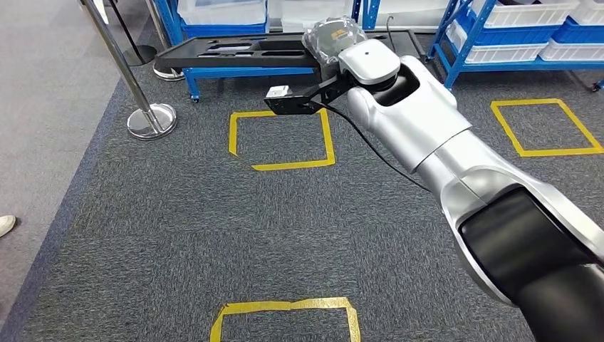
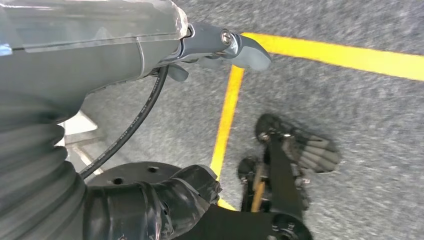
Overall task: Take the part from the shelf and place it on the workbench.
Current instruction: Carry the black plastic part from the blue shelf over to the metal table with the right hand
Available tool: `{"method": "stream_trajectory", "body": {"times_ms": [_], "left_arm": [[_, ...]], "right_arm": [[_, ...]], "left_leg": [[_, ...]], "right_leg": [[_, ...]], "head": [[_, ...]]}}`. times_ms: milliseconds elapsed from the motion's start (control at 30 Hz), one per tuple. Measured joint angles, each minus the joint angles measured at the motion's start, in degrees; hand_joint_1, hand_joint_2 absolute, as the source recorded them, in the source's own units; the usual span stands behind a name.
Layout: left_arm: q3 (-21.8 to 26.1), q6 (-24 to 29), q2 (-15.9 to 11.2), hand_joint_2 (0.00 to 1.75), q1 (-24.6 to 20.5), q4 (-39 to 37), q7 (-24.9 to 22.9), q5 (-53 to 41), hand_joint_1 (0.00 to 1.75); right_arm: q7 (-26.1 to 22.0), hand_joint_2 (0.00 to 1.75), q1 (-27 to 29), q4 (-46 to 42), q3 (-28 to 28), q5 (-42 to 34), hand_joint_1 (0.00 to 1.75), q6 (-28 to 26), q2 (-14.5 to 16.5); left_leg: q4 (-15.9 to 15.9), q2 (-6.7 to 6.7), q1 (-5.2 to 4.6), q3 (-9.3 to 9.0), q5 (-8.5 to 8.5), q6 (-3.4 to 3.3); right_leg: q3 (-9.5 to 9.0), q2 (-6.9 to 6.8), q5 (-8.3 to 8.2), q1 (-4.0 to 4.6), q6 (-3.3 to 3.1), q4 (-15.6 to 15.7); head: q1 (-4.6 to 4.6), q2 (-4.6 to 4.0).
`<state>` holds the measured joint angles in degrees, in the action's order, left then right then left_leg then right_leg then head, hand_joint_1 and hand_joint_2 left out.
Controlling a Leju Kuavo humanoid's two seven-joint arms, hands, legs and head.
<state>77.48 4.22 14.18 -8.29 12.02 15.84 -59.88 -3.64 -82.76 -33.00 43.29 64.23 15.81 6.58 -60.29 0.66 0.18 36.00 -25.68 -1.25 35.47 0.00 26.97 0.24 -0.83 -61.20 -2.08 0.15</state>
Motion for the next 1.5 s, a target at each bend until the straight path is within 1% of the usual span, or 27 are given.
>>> {"method": "stream_trajectory", "body": {"times_ms": [67,100,200,233,267,300,367,433,533,600,667,733,767,800,833,867,933,1000,1067,1133,1233,1267,1300,1333,1367,1433,1500], "left_arm": [[0.0,-0.09,-0.09,1.75,-0.03,0.0,0.26,0.09,0.0],[0.0,-0.05,-0.12,1.75,-0.02,0.0,0.16,0.13,0.0],[0.0,0.08,-0.17,1.75,0.07,0.01,-0.45,0.07,0.0],[0.0,0.08,-0.18,1.75,0.08,0.01,-0.6,0.03,0.0],[0.0,0.08,-0.19,1.75,0.08,0.01,-0.67,0.0,0.0],[0.0,0.08,-0.19,1.75,0.09,0.01,-0.7,0.0,0.0],[0.0,0.08,-0.21,1.75,0.08,0.01,-0.72,0.03,0.0],[0.0,0.08,-0.22,1.75,0.03,0.01,-0.72,0.05,0.0],[0.01,0.08,-0.21,1.75,0.05,0.01,-0.75,0.08,0.0],[0.01,0.09,-0.21,1.75,0.13,0.01,-0.76,0.1,0.0],[0.02,0.12,-0.23,1.75,0.13,0.01,-0.76,0.1,0.0],[0.02,0.15,-0.25,1.75,0.09,0.01,-0.79,0.11,0.0],[0.02,0.16,-0.26,1.75,0.08,0.01,-0.81,0.11,0.0],[0.02,0.2,-0.26,1.75,0.07,0.01,-0.86,0.12,0.0],[0.02,0.27,-0.25,1.75,0.09,0.01,-0.91,0.13,0.0],[0.02,0.34,-0.23,1.75,0.11,0.01,-0.98,0.13,0.0],[0.02,0.49,-0.09,1.75,0.16,0.0,-1.15,0.09,0.0],[0.02,0.56,0.0,1.75,0.18,0.0,-1.25,0.02,0.0],[0.02,0.58,-0.04,1.75,0.12,0.01,-1.27,-0.03,0.0],[0.02,0.58,-0.09,1.75,0.03,0.01,-1.24,-0.03,0.0],[0.02,0.61,-0.13,1.75,0.15,0.01,-1.18,0.01,0.0],[0.02,0.62,-0.13,1.75,0.21,0.01,-1.17,0.05,0.0],[0.02,0.62,-0.14,1.75,0.23,0.01,-1.18,0.09,0.0],[0.02,0.63,-0.15,1.75,0.23,0.01,-1.19,0.13,0.0],[0.02,0.63,-0.16,1.75,0.22,0.01,-1.19,0.15,0.0],[0.02,0.62,-0.17,1.75,0.23,0.0,-1.22,0.16,0.0],[0.02,0.6,-0.17,1.75,0.25,-0.01,-1.26,0.16,0.0]], "right_arm": [[0.0,1.75,0.03,0.06,-0.01,0.07,1.75,0.01,-0.17],[-0.01,1.75,0.01,0.07,-0.01,0.11,1.75,0.01,-0.2],[-0.11,1.75,0.06,0.08,-0.01,0.23,1.75,0.01,-0.18],[-0.14,1.75,0.13,0.09,-0.01,0.28,1.75,0.01,-0.18],[-0.1,1.75,0.22,0.1,-0.01,0.33,1.75,-0.01,-0.18],[-0.02,1.75,0.29,0.11,-0.02,0.39,1.75,-0.02,-0.18],[0.21,1.75,0.32,0.1,-0.08,0.5,1.75,-0.07,-0.17],[0.39,1.75,0.24,0.09,-0.2,0.61,1.75,-0.12,-0.19],[0.51,1.75,0.19,0.09,-0.3,0.68,1.75,-0.18,-0.19],[0.53,1.75,0.19,0.09,-0.41,0.7,1.75,-0.2,-0.26],[0.54,1.75,0.17,0.09,-0.62,0.67,1.75,-0.2,-0.37],[0.55,1.75,0.2,0.12,-0.78,0.41,1.75,-0.14,-0.43],[0.58,1.75,0.23,0.15,-0.86,0.17,1.75,-0.09,-0.46],[0.65,1.75,0.25,0.18,-0.98,-0.02,1.75,-0.04,-0.5],[0.79,1.75,0.24,0.2,-1.14,-0.16,1.75,-0.01,-0.52],[0.96,1.75,0.14,0.21,-1.34,-0.17,1.75,0.02,-0.53],[1.28,1.75,-0.3,0.16,-1.73,-0.07,1.75,0.03,-0.44],[1.39,1.75,-0.76,0.09,-1.96,-0.02,1.75,0.03,-0.28],[1.39,1.75,-0.89,0.08,-2.08,0.04,1.75,0.07,-0.25],[1.41,1.75,-0.99,0.1,-2.2,0.27,1.75,0.17,-0.37],[1.5,1.75,-1.17,0.17,-2.26,0.84,1.75,0.44,-0.38],[1.5,1.75,-1.16,0.27,-2.26,0.99,1.75,0.56,-0.37],[1.47,1.75,-1.16,0.4,-2.26,1.09,1.75,0.66,-0.41],[1.44,1.75,-1.17,0.52,-2.26,1.21,1.75,0.72,-0.53],[1.4,1.75,-1.21,0.61,-2.27,1.38,1.75,0.76,-0.68],[1.39,1.75,-1.47,0.73,-2.31,1.85,1.75,0.79,-1.05],[1.37,1.75,-1.85,0.93,-2.38,2.15,1.75,0.79,-1.42]], "left_leg": [[-0.23,-0.1,0.01,0.3,-0.28,0.61],[-1.26,-0.19,-0.01,0.74,-1.22,0.92],[-10.19,-0.32,0.37,4.19,-6.61,1.82],[-13.01,-0.31,0.54,5.2,-7.71,2.07],[-14.1,-0.3,0.71,5.38,-7.79,2.26],[-13.11,-0.29,0.88,4.56,-6.9,2.4],[-6.35,-0.3,1.18,0.58,-3.93,2.58],[-0.57,-0.45,1.06,-2.5,-2.38,2.41],[0.67,-0.65,0.8,-2.62,-1.88,1.42],[1.05,-0.56,0.88,-2.47,-1.24,0.56],[1.32,-0.38,0.89,-2.2,-0.67,-0.21],[1.29,-0.07,0.62,-1.74,-0.38,-0.66],[1.25,0.14,0.47,-1.57,-0.29,-0.79],[1.19,0.37,0.32,-1.44,-0.24,-0.87],[1.12,0.59,0.17,-1.37,-0.21,-0.9],[1.06,0.88,0.03,-1.37,-0.21,-0.91],[0.93,1.67,-0.39,-1.26,-0.23,-0.78],[0.92,2.85,-0.64,-1.09,-0.2,-0.52],[0.89,3.89,-0.65,-1.08,-0.38,-0.18],[-0.82,2.82,-0.58,-0.43,-2.06,0.38],[-10.37,0.2,0.03,3.41,-7.47,1.29],[-13.22,-0.05,0.26,4.54,-8.43,1.55],[-14.13,-0.15,0.45,4.82,-8.23,1.75],[-12.94,-0.28,0.65,4.12,-6.97,1.9],[-9.96,-0.63,0.86,2.62,-5.02,2.0],[-2.85,-3.28,1.4,-0.87,-2.06,2.1],[0.44,-5.23,1.6,-2.33,-1.64,2.03]], "right_leg": [[0.08,-0.06,-0.63,-0.34,-0.43,0.59],[0.1,-0.13,-1.02,-0.6,-0.7,0.95],[0.63,-0.21,-1.78,-0.93,-1.04,1.26],[0.92,-0.21,-1.94,-0.96,-0.98,1.17],[1.21,-0.21,-2.07,-1.01,-0.89,1.04],[1.45,-0.2,-2.18,-1.1,-0.77,0.89],[1.74,-0.21,-2.35,-1.29,-0.45,0.61],[2.03,-0.15,-2.63,-1.2,0.15,0.44],[2.35,-0.07,-3.39,-1.03,1.36,0.81],[2.75,-0.06,-2.73,-1.17,1.9,0.11],[4.6,-0.03,0.53,-1.27,2.07,-4.34],[7.33,-0.03,4.19,-1.16,2.04,-11.23],[8.07,-0.04,4.92,-1.09,1.94,-13.51],[7.83,-0.06,4.54,-1.01,1.74,-13.82],[6.62,-0.17,3.3,-0.86,1.41,-12.15],[4.56,-0.77,1.54,-0.56,0.87,-8.72],[1.02,-3.05,-0.58,0.38,-0.25,-1.93],[0.13,-3.95,-0.81,1.02,-0.83,0.73],[0.22,-2.65,-1.29,0.7,-1.05,1.34],[0.16,-1.56,-1.92,0.05,-1.41,2.0],[0.52,0.29,-2.5,-0.39,-1.7,2.24],[0.65,1.06,-2.6,-0.46,-1.64,2.19],[0.73,1.81,-2.67,-0.55,-1.55,2.11],[0.78,2.54,-2.72,-0.65,-1.45,1.99],[0.81,3.22,-2.72,-0.75,-1.31,1.84],[1.18,4.44,-2.68,-0.86,-0.79,1.37],[1.95,5.59,-2.94,-0.98,0.05,1.04]], "head": [[0.0,-0.01],[-0.02,-0.01],[-0.06,0.0],[-0.06,0.0],[-0.06,0.0],[-0.07,0.0],[-0.06,0.0],[-0.04,0.0],[0.0,0.0],[0.0,0.0],[0.01,0.0],[0.02,0.0],[0.02,0.0],[0.02,0.0],[0.02,0.0],[0.02,0.0],[0.0,0.0],[-0.04,0.0],[-0.03,0.0],[-0.03,0.0],[-0.08,0.0],[-0.08,0.0],[-0.07,0.0],[-0.07,0.0],[-0.08,0.0],[-0.07,0.0],[-0.05,0.0]]}}
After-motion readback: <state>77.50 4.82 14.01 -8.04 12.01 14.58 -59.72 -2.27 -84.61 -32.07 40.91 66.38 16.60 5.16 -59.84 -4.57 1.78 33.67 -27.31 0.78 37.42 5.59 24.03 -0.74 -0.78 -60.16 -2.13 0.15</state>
